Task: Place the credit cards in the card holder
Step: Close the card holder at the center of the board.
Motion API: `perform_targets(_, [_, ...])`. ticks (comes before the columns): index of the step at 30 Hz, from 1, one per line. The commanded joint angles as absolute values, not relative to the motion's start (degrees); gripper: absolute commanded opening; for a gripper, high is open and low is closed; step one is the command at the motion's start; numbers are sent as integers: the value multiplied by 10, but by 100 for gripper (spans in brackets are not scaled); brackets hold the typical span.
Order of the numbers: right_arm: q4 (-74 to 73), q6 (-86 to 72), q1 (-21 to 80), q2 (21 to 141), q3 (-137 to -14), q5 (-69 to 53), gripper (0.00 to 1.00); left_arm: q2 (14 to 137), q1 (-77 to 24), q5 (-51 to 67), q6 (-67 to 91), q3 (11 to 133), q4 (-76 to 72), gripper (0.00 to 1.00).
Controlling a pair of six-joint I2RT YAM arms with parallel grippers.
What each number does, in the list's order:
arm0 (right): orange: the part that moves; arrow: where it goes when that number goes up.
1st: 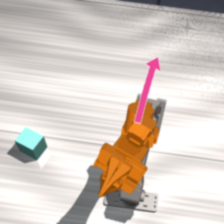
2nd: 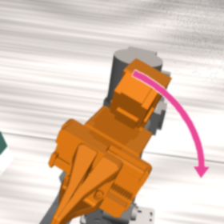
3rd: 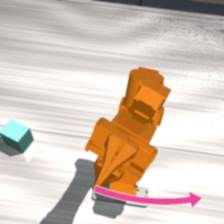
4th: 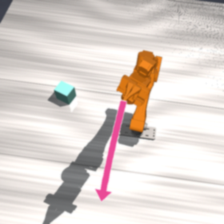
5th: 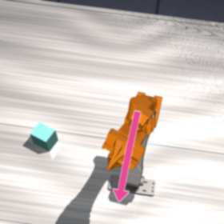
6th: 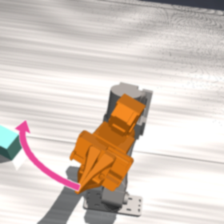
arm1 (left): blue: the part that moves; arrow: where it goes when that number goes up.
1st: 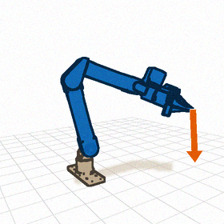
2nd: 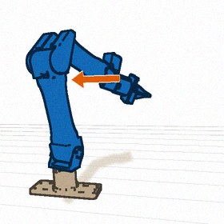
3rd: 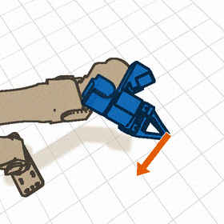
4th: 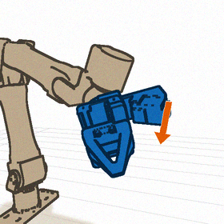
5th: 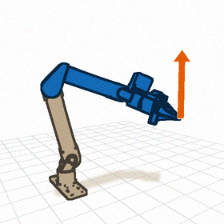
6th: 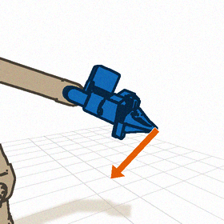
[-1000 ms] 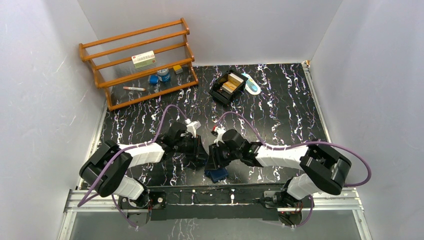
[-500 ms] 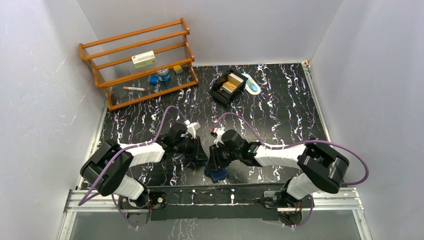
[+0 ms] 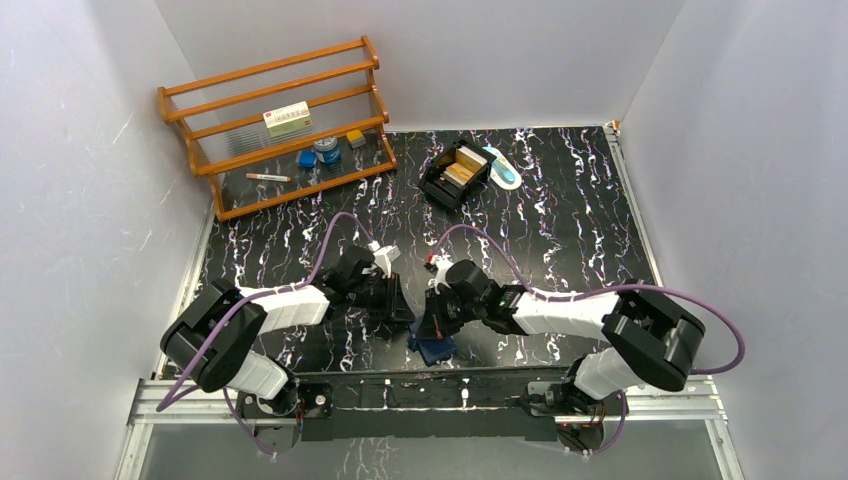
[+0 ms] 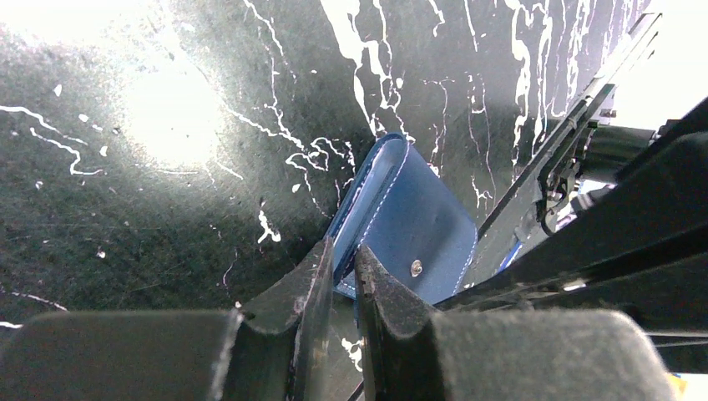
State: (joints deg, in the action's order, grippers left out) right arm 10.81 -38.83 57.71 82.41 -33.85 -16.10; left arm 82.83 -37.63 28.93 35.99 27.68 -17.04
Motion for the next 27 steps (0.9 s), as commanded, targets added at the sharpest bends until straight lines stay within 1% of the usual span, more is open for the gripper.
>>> perform_targets(1, [118, -406, 575, 780, -330, -134, 0, 828, -375, 280, 351, 279, -140, 14])
perform_targets(8, [89, -460, 574, 759, -311, -86, 0, 813, -375, 269, 367, 292, -114, 16])
perform_targets(12, [78, -481, 574, 752, -301, -70, 0, 787, -375, 256, 380, 301, -102, 22])
perform_targets(15, [74, -497, 573, 742, -292, -55, 0, 748, -375, 243, 388, 300, -103, 23])
perform_targets(19, [62, -513, 574, 730, -286, -39, 0, 727, -377, 250, 385, 307, -97, 22])
perform_targets(24, [55, -523, 573, 718, -279, -28, 0, 728, -379, 264, 365, 313, -100, 23])
perform_targets(27, [56, -524, 573, 719, -278, -28, 0, 743, -380, 289, 379, 307, -137, 22])
